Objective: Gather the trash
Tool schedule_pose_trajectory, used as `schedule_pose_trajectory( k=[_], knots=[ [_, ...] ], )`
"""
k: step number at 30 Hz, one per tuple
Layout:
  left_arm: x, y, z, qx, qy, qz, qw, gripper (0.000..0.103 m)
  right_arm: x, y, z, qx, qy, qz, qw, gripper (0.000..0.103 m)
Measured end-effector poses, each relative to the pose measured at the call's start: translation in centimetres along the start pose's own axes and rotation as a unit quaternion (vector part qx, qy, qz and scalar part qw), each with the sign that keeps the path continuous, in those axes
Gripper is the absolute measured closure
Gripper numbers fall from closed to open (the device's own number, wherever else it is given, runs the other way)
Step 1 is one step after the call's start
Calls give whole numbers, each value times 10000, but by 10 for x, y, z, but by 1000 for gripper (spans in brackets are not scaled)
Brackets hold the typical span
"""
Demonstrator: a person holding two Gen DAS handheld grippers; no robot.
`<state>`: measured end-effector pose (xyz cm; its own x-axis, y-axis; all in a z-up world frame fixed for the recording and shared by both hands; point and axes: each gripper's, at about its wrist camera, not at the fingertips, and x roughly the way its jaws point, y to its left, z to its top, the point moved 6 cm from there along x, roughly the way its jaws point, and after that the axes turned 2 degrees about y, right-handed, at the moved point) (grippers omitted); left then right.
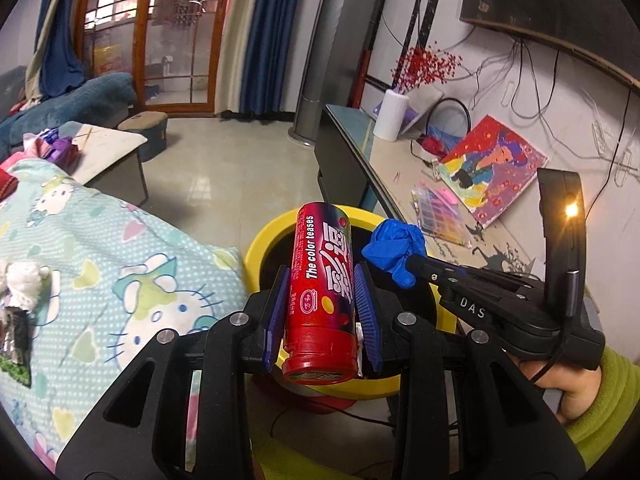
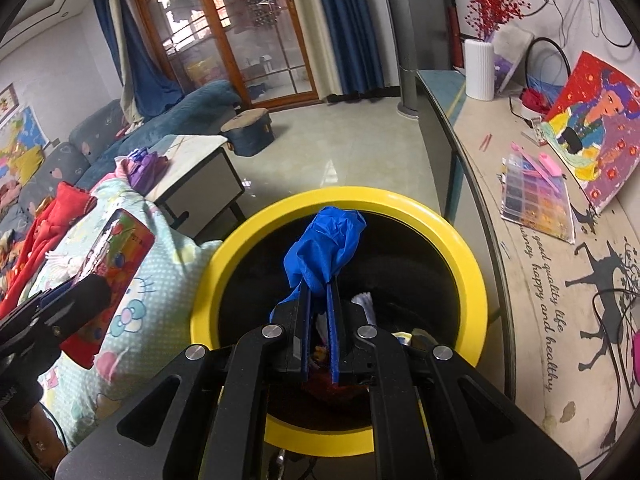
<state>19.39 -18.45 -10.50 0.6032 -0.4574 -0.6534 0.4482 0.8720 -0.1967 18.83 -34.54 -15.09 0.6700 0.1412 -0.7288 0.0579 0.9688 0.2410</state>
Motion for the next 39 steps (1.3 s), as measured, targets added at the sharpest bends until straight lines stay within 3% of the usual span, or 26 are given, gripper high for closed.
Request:
schedule_pose_trajectory(
  k=[11, 17, 21, 24, 29, 31, 39],
  knots=[
    [35, -12, 0, 49, 369, -108, 9992, 77, 11, -19, -8, 330, 266, 13, 9991, 95],
    [48, -15, 8, 62, 383, -37, 9992, 76, 11, -29, -7, 567, 234, -7, 9981, 75],
    [48, -14, 15, -52, 259, -66, 9996, 46, 8, -36, -6, 642, 170, -88, 9978, 68],
    [45, -8, 16, -176, 234, -22, 9996, 31, 4, -37, -3, 667, 80, -135, 9976, 62],
    [25, 7, 17, -354, -28, 161, 9992, 16, -2, -28, 1, 597, -3, -67, 9982, 58],
    [12, 14, 18, -362, -191, 357, 9985, 11, -6, -19, 3, 526, -51, 26, 9986, 56],
    [-37, 50, 16, -556, -708, 1103, 9898, 11, -35, 30, 12, 73, -450, 351, 9983, 46]
  ],
)
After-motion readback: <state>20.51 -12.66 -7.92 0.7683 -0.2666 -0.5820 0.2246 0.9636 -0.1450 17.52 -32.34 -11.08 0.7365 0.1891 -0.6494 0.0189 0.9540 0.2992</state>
